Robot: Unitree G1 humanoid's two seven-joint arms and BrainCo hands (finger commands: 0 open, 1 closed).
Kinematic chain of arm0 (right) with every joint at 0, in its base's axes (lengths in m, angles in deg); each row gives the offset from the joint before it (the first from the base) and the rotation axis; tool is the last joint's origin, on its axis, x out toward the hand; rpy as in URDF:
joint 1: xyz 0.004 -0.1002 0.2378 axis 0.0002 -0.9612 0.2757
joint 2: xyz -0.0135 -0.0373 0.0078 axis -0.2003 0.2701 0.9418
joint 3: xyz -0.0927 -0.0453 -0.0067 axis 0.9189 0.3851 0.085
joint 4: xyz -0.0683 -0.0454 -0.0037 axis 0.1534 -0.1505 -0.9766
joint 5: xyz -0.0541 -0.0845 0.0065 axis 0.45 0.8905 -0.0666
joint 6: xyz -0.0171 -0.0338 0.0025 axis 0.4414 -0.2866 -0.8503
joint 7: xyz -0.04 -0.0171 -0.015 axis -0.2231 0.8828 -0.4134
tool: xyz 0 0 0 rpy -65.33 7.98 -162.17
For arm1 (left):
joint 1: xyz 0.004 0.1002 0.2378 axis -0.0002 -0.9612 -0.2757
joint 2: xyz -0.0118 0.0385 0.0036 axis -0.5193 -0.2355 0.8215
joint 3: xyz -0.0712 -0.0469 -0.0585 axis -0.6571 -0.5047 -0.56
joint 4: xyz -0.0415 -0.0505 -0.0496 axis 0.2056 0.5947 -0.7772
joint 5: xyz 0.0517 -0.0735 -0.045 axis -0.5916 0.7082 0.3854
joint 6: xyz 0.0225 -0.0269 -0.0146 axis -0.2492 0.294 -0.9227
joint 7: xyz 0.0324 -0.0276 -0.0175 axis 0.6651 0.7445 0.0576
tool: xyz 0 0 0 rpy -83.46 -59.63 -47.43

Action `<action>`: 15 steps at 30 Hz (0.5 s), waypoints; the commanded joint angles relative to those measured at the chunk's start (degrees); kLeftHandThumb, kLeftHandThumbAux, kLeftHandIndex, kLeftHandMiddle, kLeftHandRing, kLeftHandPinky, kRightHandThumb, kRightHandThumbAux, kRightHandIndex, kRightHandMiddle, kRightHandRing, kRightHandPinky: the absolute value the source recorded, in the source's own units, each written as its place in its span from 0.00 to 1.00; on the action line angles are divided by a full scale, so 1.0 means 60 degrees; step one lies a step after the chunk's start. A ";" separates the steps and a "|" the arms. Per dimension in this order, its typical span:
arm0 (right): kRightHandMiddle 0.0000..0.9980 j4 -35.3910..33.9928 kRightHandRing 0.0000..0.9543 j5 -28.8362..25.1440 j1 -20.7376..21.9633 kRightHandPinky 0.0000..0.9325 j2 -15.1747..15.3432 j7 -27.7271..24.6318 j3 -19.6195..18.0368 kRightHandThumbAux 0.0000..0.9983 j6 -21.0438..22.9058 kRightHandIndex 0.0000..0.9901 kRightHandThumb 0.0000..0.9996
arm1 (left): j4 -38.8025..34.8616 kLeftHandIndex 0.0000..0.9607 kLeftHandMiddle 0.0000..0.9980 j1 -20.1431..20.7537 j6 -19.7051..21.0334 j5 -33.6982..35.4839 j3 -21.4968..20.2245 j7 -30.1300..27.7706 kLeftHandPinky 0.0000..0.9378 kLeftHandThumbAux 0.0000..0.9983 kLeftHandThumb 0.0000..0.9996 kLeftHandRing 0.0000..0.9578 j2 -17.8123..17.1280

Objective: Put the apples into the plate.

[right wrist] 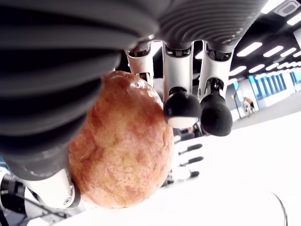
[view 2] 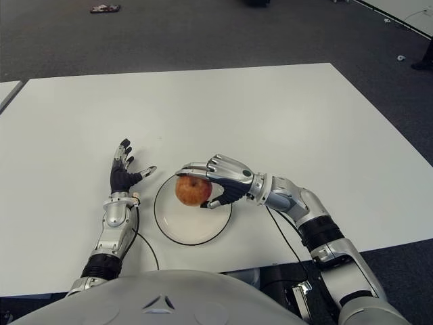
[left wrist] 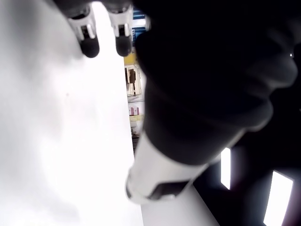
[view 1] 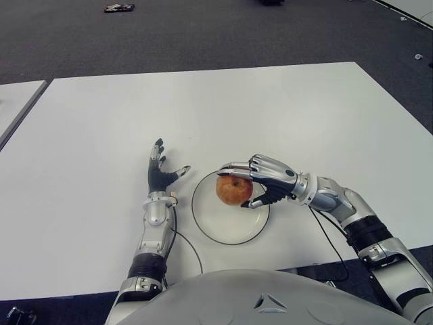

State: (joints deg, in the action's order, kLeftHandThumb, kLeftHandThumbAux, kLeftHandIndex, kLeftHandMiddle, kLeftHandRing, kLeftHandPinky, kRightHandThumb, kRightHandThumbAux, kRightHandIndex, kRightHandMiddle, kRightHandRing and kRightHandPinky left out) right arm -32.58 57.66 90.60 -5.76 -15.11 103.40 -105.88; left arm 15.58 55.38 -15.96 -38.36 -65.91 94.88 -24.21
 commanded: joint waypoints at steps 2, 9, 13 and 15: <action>0.88 -0.0037 0.92 -0.0011 0.0017 0.95 0.0035 -0.0206 0.0093 0.71 0.0077 0.45 0.75 | 0.0173 0.00 0.02 0.0118 0.0159 0.0038 0.0002 -0.0150 0.03 0.48 0.00 0.02 -0.0061; 0.88 0.0037 0.92 -0.0255 0.0093 0.94 0.0045 -0.0624 0.0304 0.71 -0.0027 0.45 0.75 | 0.0202 0.00 0.02 0.0166 0.0130 0.0071 -0.0014 -0.0130 0.03 0.48 0.00 0.01 -0.0032; 0.88 -0.0056 0.92 -0.0174 0.0061 0.94 0.0049 -0.0701 0.0305 0.71 -0.0002 0.45 0.75 | 0.0211 0.00 0.02 0.0192 0.0158 0.0076 -0.0014 -0.0112 0.03 0.47 0.00 0.02 -0.0024; 0.87 -0.0097 0.91 -0.0124 0.0047 0.94 0.0050 -0.0719 0.0289 0.71 0.0012 0.45 0.75 | 0.0218 0.00 0.02 0.0201 0.0157 0.0071 -0.0010 -0.0105 0.03 0.47 0.00 0.01 -0.0025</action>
State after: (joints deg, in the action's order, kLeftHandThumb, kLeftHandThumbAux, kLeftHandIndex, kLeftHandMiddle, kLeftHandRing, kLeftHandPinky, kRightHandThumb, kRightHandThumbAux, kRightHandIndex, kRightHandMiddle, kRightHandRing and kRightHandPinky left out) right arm -32.63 57.23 90.50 -5.72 -19.09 105.00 -105.89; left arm 16.21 55.89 -15.96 -38.09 -65.92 94.83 -24.23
